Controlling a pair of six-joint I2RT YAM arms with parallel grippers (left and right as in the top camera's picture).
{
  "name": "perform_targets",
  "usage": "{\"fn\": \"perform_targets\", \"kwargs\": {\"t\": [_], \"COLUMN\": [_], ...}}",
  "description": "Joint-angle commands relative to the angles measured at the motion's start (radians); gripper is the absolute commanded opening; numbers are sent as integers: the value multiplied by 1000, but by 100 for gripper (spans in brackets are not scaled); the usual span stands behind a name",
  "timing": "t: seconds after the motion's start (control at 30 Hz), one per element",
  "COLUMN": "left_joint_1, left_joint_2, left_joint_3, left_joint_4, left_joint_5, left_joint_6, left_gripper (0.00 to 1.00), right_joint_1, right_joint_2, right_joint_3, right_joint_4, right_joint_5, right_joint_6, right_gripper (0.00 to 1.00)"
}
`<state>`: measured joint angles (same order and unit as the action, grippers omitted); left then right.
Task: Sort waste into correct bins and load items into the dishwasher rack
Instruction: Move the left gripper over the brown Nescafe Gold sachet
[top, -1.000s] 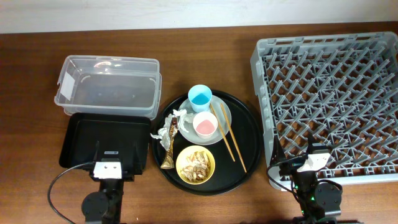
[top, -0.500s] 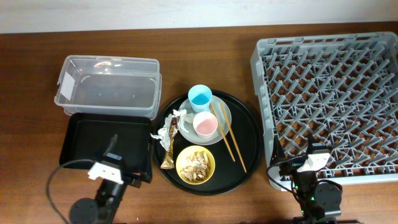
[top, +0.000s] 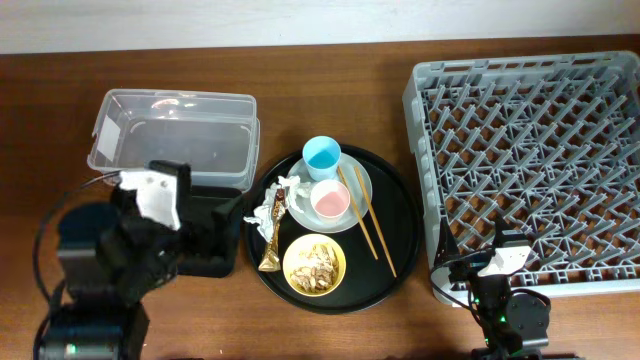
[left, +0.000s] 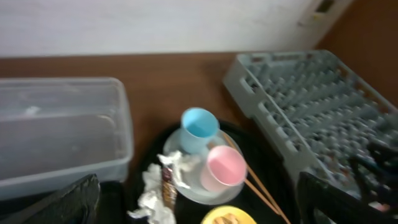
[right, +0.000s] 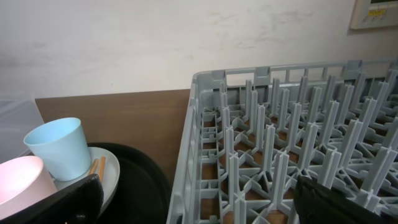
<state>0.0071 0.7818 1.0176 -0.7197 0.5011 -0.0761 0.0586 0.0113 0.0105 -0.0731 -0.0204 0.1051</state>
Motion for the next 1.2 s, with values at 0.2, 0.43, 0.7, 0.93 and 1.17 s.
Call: {"fn": "perform_targets", "kwargs": {"t": [0.2, 0.43, 0.7, 0.93, 1.17], "left_joint_1": [2, 2, -116, -294, -393], "left_joint_2": [101, 153, 241, 417, 626], "left_joint_3": [15, 11, 4, -5, -5], "left_joint_4": [-170, -301, -338, -336, -320], "left_joint_5": [74, -125, -127, -277, -345], "left_joint_6": [-33, -122, -122, -177, -186], "left_gripper": [1, 1, 12, 22, 23], "right_joint_1": [-8, -8, -8, -8, -8], "right_joint_2": [-3, -3, -3, -3, -3], "right_joint_3": [-5, -5, -5, -5, -5], "right_joint_4": [-3, -3, -3, -3, -3], "right_joint_5": [-9, -9, -9, -9, -9], "right_joint_6": [8, 8, 8, 8, 8], "right_gripper": [98, 98, 98, 98, 98]}}
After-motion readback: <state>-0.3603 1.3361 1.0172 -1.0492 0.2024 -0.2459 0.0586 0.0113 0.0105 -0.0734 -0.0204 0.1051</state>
